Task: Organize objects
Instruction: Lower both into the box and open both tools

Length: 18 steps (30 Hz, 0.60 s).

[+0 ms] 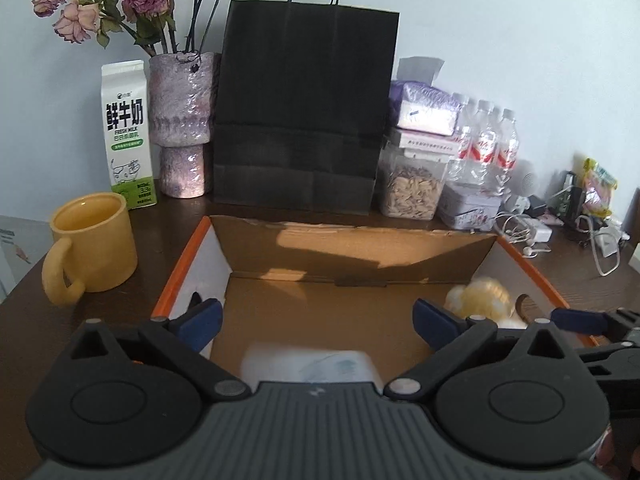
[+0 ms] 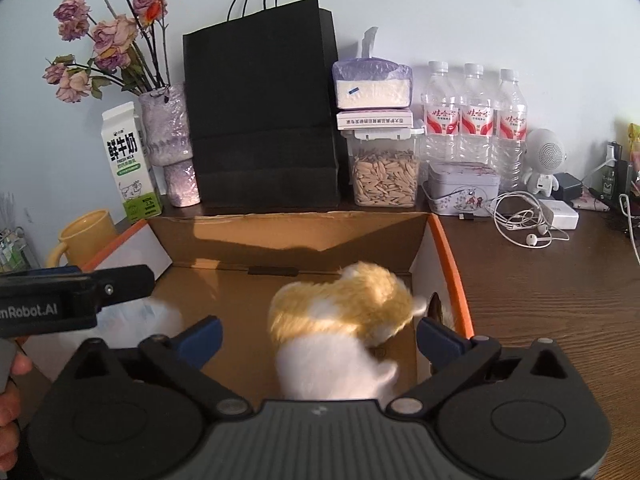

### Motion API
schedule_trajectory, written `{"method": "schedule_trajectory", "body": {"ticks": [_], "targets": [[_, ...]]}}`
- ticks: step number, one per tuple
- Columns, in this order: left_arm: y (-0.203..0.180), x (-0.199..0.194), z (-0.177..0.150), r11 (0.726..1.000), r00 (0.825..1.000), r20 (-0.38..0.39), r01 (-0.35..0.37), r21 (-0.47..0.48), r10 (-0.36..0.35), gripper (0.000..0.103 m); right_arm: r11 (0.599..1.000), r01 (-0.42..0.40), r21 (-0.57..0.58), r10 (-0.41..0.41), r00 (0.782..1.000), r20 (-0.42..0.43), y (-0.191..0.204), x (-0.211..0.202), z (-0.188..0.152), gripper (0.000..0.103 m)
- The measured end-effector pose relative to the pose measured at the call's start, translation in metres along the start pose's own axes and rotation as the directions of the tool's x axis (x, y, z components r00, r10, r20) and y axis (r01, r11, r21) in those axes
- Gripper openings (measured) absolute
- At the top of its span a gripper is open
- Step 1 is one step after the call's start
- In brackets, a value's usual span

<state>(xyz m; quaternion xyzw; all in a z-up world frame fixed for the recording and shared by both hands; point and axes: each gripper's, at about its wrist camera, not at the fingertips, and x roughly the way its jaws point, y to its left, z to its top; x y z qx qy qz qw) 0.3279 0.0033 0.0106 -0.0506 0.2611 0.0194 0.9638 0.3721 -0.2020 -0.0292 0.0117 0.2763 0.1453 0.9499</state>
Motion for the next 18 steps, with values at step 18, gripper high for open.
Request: {"method": "schedule_trajectory", "body": {"ticks": [18], "targets": [[-0.004, -0.032, 0.006, 1.000, 0.998, 0.067, -0.001, 0.011, 0.000, 0.103, 1.000, -0.001, -0.027, 0.004, 0.996, 0.087, 0.001, -0.038, 0.007, 0.103]]}}
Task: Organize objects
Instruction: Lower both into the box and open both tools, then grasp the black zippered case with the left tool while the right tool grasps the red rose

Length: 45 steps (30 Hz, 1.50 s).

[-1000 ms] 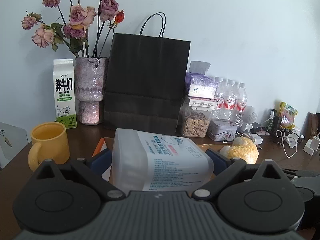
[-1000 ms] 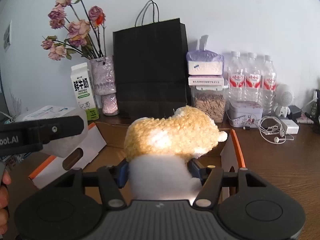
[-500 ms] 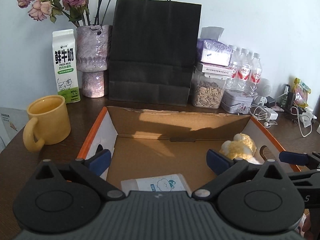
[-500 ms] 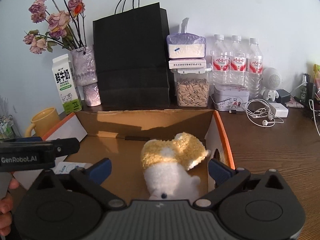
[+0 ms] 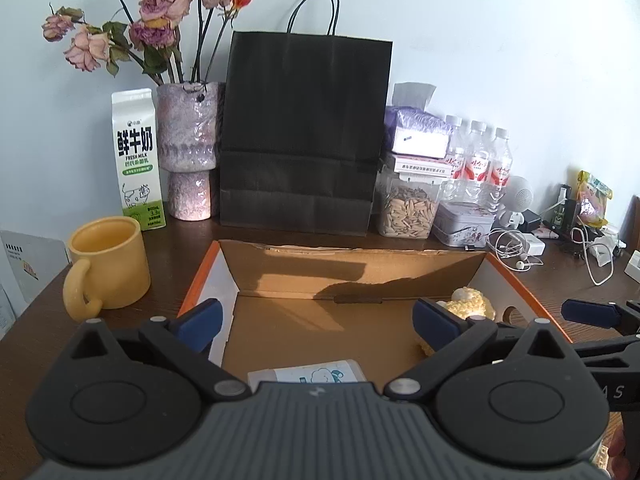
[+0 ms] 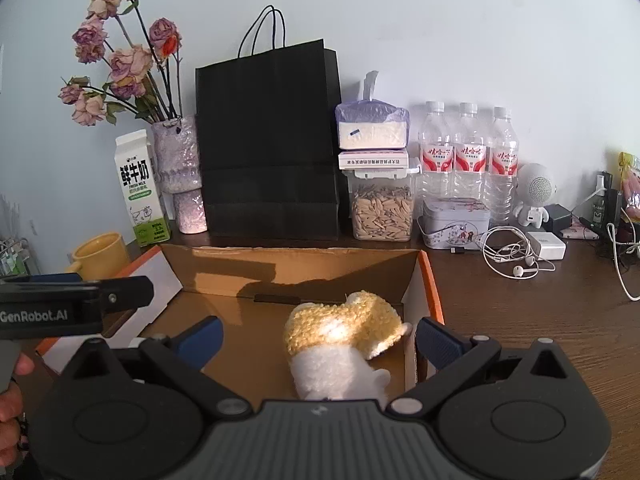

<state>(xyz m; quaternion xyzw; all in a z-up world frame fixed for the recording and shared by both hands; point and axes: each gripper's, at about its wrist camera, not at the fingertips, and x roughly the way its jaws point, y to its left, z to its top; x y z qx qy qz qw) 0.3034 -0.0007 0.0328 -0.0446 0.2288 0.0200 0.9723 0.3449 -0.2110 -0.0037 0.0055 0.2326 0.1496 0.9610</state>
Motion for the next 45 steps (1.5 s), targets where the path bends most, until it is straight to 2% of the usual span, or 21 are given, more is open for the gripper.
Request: {"method": "schedule_trajectory", "body": {"ticks": [8, 26, 35, 45], "targets": [[0.001, -0.039, -0.005, 1.000, 1.000, 0.026, 0.000, 0.016, 0.000, 0.103, 0.999, 0.007, -0.036, -0.006, 0.999, 0.033, 0.006, -0.042, -0.008, 0.103], [0.011, -0.123, -0.050, 0.999, 1.000, 0.012, -0.012, 0.046, 0.011, 0.103, 0.998, 0.000, -0.058, 0.001, 1.000, 0.008, 0.002, -0.136, -0.070, 0.103], [0.020, -0.147, -0.085, 0.999, 0.999, -0.044, -0.018, 0.046, 0.020, 0.103, 0.997, -0.019, -0.075, 0.017, 0.999, -0.034, 0.005, -0.160, -0.103, 0.103], [0.028, -0.153, -0.112, 0.996, 0.993, -0.107, -0.031, 0.083, 0.040, 0.103, 0.996, -0.044, -0.081, 0.037, 0.996, -0.085, 0.004, -0.161, -0.126, 0.103]]}}
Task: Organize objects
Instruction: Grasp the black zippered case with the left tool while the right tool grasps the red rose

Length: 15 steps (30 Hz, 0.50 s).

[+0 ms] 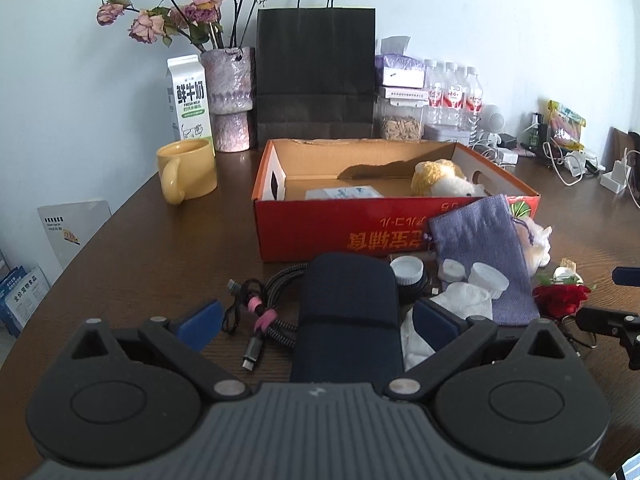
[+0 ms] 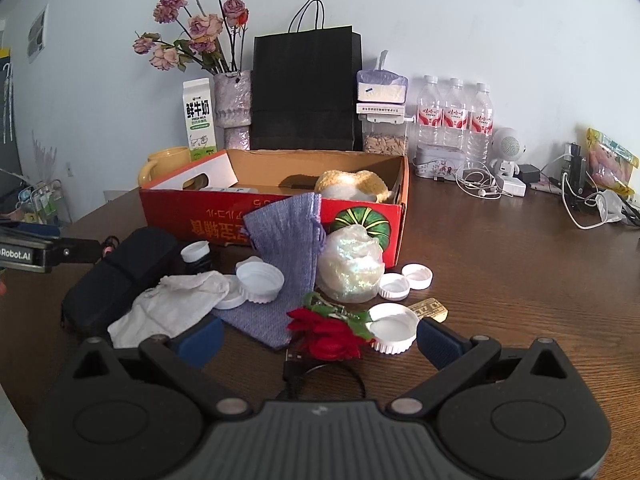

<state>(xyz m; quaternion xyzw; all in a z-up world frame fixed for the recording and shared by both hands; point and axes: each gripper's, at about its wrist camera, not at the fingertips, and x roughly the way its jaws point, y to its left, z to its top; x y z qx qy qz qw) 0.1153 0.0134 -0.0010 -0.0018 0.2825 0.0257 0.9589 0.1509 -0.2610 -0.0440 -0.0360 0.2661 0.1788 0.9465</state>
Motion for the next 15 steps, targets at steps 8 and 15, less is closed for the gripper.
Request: {"method": "schedule_trajectory", "body": {"ticks": [8, 15], "targets": [[0.000, 0.012, -0.001, 1.000, 1.000, -0.030, 0.006, -0.004, -0.006, 0.103, 1.000, -0.024, -0.020, 0.023, 1.000, -0.019, -0.001, 0.021, 0.005, 0.082], [-0.001, 0.021, -0.001, 1.000, 0.999, -0.051, 0.004, 0.003, -0.004, 0.103, 0.999, -0.034, -0.013, 0.034, 0.998, -0.049, -0.008, 0.042, 0.006, 0.049]]}}
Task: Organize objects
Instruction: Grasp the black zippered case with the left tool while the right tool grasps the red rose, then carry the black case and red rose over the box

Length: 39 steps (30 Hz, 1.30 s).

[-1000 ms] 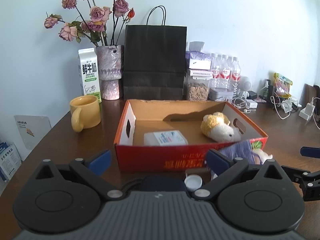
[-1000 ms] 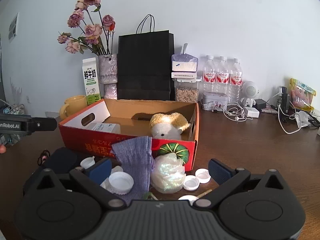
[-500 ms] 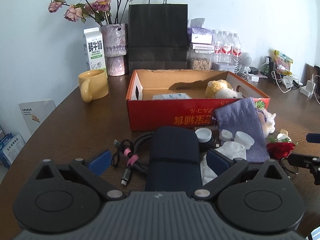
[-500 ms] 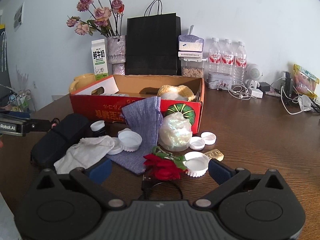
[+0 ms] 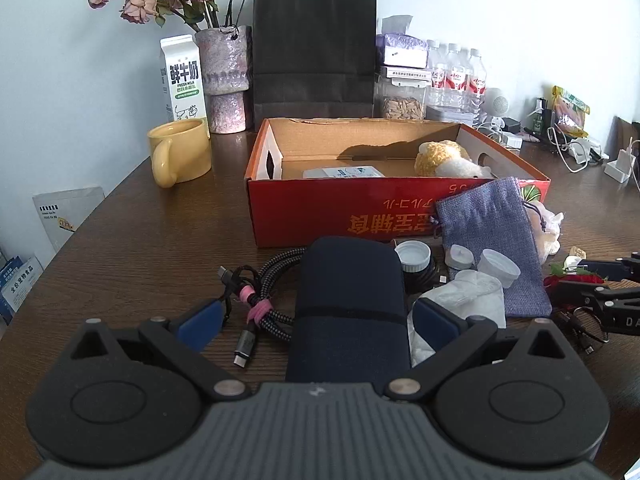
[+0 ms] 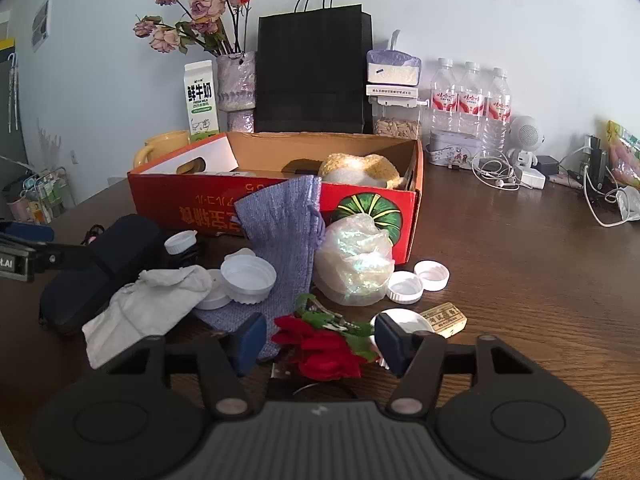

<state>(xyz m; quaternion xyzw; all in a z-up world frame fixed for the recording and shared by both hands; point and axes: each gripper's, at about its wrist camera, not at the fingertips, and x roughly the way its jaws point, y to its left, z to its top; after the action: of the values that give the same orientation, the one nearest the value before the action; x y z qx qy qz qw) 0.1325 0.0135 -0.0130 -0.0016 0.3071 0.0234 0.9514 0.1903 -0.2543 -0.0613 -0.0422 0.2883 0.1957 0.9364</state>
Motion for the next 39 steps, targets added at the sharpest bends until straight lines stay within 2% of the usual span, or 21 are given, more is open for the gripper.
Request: {"method": "schedule_trajectory", "body": {"ticks": [1, 3, 8, 12, 15, 23, 31, 36, 37, 39], "targets": [[0.000, 0.001, 0.000, 1.000, 1.000, -0.003, -0.002, 0.001, 0.002, 0.103, 1.000, -0.004, -0.004, 0.004, 1.000, -0.002, 0.000, 0.001, 0.000, 0.048], [0.001, 0.002, 0.001, 1.000, 1.000, -0.006, -0.005, 0.001, 0.005, 0.103, 1.000, -0.017, -0.003, 0.017, 1.000, 0.002, 0.000, 0.001, 0.000, 0.040], [0.000, 0.007, 0.002, 1.000, 1.000, -0.025, -0.001, 0.004, 0.002, 0.103, 1.000, -0.015, 0.012, 0.014, 0.998, 0.055, -0.001, -0.004, -0.004, 0.037], [-0.003, 0.012, 0.001, 1.000, 0.999, -0.041, 0.005, 0.018, -0.004, 0.103, 1.000, -0.001, 0.005, 0.000, 0.992, 0.125, 0.002, -0.014, -0.005, 0.036], [-0.006, 0.016, 0.001, 1.000, 0.999, -0.051, 0.008, 0.025, -0.007, 0.103, 1.000, 0.008, -0.003, -0.007, 0.989, 0.147, 0.004, -0.017, -0.004, 0.036], [-0.016, 0.027, -0.004, 0.998, 0.997, -0.079, -0.014, 0.056, 0.018, 0.103, 1.000, 0.016, 0.003, -0.016, 0.986, 0.169, 0.004, -0.020, -0.005, 0.036], [-0.019, 0.032, -0.008, 0.998, 0.997, -0.068, -0.034, 0.060, 0.039, 0.101, 1.000, 0.020, -0.003, -0.019, 0.985, 0.171, 0.004, -0.021, -0.005, 0.036], [-0.020, 0.031, -0.010, 0.998, 0.998, -0.057, -0.016, 0.058, 0.019, 0.083, 1.000, 0.020, -0.001, -0.020, 0.985, 0.171, 0.004, -0.021, -0.005, 0.036], [-0.022, 0.029, -0.010, 0.998, 0.999, -0.045, -0.003, 0.064, 0.006, 0.071, 1.000, 0.021, -0.001, -0.020, 0.985, 0.171, 0.004, -0.021, -0.005, 0.036], [-0.023, 0.026, -0.009, 0.998, 0.999, -0.037, -0.008, 0.061, 0.011, 0.070, 1.000, 0.021, -0.001, -0.021, 0.985, 0.170, 0.004, -0.021, -0.005, 0.036]]}}
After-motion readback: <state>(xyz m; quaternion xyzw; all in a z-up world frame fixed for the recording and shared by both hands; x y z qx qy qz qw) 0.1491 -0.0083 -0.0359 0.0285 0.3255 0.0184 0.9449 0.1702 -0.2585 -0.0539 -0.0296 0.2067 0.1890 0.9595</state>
